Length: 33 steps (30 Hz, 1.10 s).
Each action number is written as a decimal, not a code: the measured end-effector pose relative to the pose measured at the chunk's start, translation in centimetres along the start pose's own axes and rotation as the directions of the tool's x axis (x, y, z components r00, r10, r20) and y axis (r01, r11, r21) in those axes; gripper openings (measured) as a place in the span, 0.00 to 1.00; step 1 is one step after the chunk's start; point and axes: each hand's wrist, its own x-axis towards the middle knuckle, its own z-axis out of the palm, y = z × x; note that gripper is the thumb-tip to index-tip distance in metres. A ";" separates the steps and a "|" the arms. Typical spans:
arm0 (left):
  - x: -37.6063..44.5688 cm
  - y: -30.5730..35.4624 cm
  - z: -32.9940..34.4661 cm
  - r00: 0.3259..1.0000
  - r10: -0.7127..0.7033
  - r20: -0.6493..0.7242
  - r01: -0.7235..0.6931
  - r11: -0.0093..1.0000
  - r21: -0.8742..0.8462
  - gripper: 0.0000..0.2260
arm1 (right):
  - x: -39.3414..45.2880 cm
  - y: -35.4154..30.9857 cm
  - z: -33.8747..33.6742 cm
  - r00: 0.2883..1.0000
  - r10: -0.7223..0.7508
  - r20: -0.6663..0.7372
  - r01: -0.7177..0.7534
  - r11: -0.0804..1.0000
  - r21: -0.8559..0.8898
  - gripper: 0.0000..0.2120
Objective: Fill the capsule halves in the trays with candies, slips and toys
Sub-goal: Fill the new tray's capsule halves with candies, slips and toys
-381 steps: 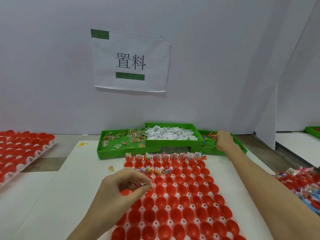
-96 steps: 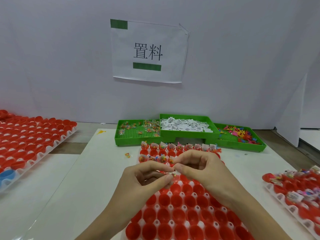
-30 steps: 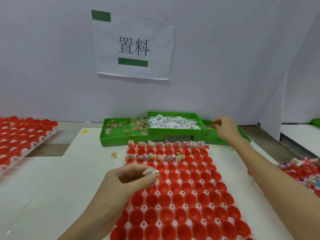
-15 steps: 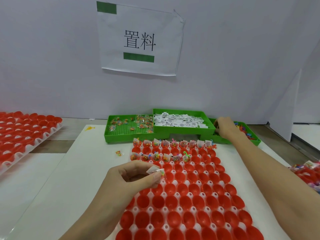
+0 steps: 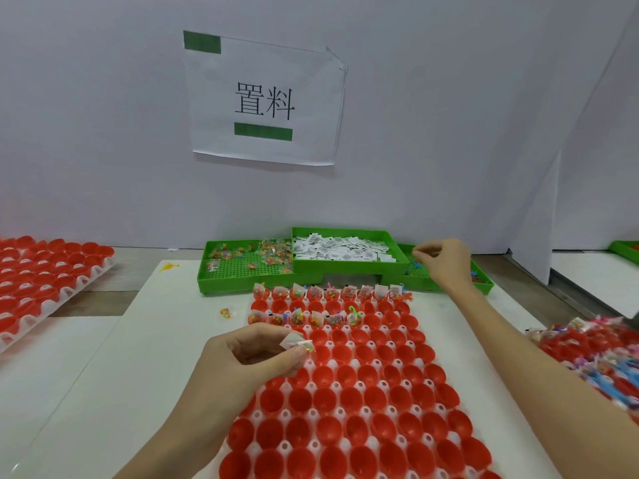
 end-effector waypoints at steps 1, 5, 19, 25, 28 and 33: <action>-0.1 0.0 0.1 1.000 0.016 -0.011 -0.016 1.000 0.011 0.13 | -1.1 -0.9 -0.5 0.999 0.012 -0.034 -0.009 0.996 0.090 0.05; -0.3 0.1 0.5 0.994 0.102 -0.037 -0.100 0.993 0.055 0.10 | -7.7 -5.2 -2.8 0.999 0.006 0.052 -0.029 0.893 0.449 0.05; -0.7 -0.5 1.3 0.948 0.319 0.002 -0.310 0.922 0.233 0.07 | -19.3 -13.0 -3.6 0.778 -0.383 0.498 0.031 0.815 0.579 0.04; -0.8 -1.2 2.0 0.911 0.411 -0.035 -0.386 0.880 0.276 0.08 | -19.3 -12.4 -3.6 0.786 -0.398 0.473 0.087 0.829 0.553 0.04; -0.8 -0.9 2.0 0.911 0.406 -0.068 -0.375 0.886 0.273 0.09 | -18.8 -12.0 -4.1 0.785 -0.390 0.481 0.063 0.823 0.565 0.04; -0.7 -0.3 1.7 0.933 0.359 -0.028 -0.345 0.913 0.217 0.08 | -18.7 -11.8 -4.1 0.708 -0.458 0.538 0.031 0.781 0.624 0.07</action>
